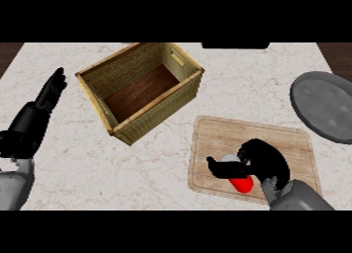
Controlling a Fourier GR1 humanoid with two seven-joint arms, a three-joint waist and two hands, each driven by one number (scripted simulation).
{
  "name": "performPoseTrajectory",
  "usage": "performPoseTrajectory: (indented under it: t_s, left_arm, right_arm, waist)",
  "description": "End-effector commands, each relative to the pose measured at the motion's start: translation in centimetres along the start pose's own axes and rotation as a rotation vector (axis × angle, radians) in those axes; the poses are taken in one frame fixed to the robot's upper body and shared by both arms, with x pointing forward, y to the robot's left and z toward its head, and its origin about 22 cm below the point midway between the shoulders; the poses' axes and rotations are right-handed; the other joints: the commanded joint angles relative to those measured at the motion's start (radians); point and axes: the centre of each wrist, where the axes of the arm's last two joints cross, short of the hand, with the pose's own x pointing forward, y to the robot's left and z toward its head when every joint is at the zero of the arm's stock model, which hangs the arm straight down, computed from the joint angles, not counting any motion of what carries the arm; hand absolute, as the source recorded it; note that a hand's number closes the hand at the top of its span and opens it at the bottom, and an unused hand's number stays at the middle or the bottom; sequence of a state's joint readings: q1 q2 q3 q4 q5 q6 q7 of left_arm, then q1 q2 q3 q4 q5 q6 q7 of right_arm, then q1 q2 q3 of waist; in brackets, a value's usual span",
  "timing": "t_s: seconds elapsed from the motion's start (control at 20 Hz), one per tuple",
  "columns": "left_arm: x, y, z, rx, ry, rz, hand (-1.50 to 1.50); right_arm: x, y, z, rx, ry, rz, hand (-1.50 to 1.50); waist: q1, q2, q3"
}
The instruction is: Pick the can from the cutting board and place it in the basket
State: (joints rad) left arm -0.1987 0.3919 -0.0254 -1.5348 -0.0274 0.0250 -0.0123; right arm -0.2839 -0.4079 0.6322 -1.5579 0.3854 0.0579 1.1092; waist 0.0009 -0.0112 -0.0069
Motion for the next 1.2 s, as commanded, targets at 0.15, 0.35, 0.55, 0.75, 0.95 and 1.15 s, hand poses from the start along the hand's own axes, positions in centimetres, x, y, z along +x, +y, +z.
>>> performPoseTrajectory:
  t_s: [0.15,0.35,0.55,0.75,0.95,1.15]
  left_arm:
    - [-0.8,0.3,0.5,0.010,0.020,-0.015,0.00]
    - [-0.3,0.5,0.7,0.017,0.027,-0.005,0.00]
    - [-1.0,0.7,0.7,0.032,0.039,-0.017,0.00]
    - [-1.1,0.5,1.3,0.015,0.031,0.000,0.00]
    - [-0.1,0.3,0.5,0.000,0.012,-0.007,0.00]
    - [0.0,0.0,0.4,-0.013,0.004,0.007,0.00]
  right_arm:
    - [0.2,1.4,1.7,-0.230,0.304,-0.051,1.50]
    - [0.0,1.8,2.7,-0.362,0.317,-0.013,1.50]
    - [1.2,0.0,4.1,-0.546,0.284,-0.067,1.50]
    - [2.4,-4.2,7.7,-0.815,0.150,-0.264,1.50]
    - [5.1,-7.8,12.5,-0.977,-0.065,-0.475,1.50]
    - [8.7,-9.7,17.7,-1.062,-0.194,-0.519,1.50]
  waist:
    - [-0.036,-0.004,0.002]
    - [-0.036,-0.006,0.003]
    - [-0.052,-0.006,0.001]
    - [-0.052,-0.017,0.002]
    - [-0.033,-0.010,0.004]
    - [-0.004,-0.003,0.002]
